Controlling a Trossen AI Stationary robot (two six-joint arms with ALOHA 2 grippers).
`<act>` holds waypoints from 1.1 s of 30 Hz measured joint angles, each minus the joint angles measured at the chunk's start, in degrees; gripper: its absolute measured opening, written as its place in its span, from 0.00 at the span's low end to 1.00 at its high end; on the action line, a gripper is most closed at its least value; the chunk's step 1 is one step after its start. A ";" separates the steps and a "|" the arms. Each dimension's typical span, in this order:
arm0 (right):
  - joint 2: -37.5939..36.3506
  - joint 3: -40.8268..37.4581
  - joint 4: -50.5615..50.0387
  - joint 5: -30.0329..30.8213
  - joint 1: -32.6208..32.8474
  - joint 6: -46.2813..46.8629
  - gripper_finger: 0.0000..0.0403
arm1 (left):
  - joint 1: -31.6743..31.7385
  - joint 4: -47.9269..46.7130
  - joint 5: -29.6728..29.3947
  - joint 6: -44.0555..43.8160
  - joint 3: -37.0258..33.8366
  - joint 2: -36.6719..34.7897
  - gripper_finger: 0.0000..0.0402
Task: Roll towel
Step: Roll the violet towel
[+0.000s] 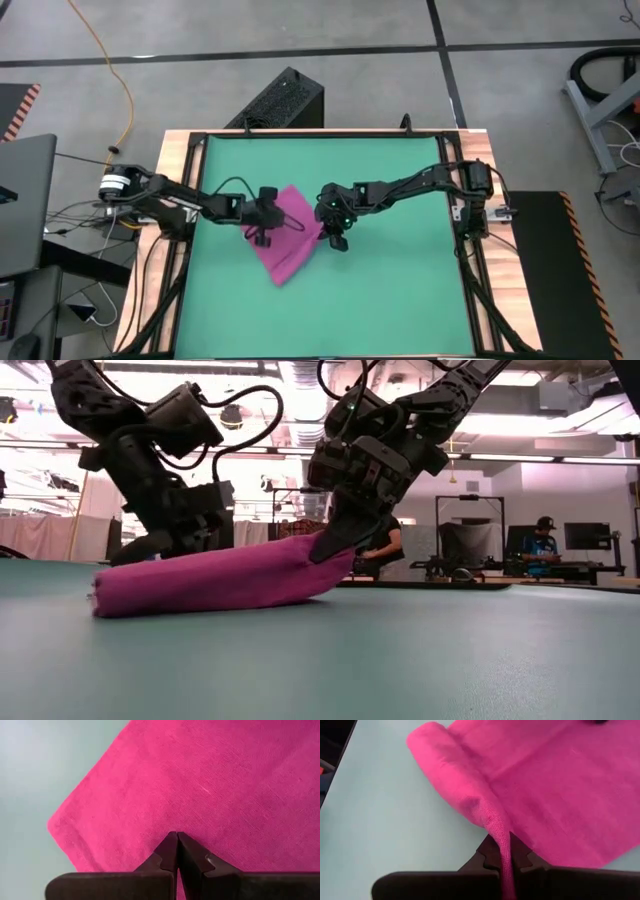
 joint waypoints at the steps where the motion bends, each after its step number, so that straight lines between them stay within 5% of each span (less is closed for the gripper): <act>1: 0.00 0.00 0.09 0.02 0.14 0.28 0.03 | 0.59 0.40 1.21 0.58 0.00 0.00 0.00; 14: 0.00 0.04 1.57 1.27 1.20 1.99 0.03 | 2.13 7.76 8.29 2.42 0.15 5.96 0.00; 20: 0.00 0.04 -0.19 1.27 1.18 2.88 0.03 | 1.10 10.60 8.28 1.63 2.82 12.06 0.00; 33: 0.02 0.00 -7.83 4.22 5.08 9.78 0.03 | 0.63 9.55 8.24 -1.15 3.78 11.82 0.00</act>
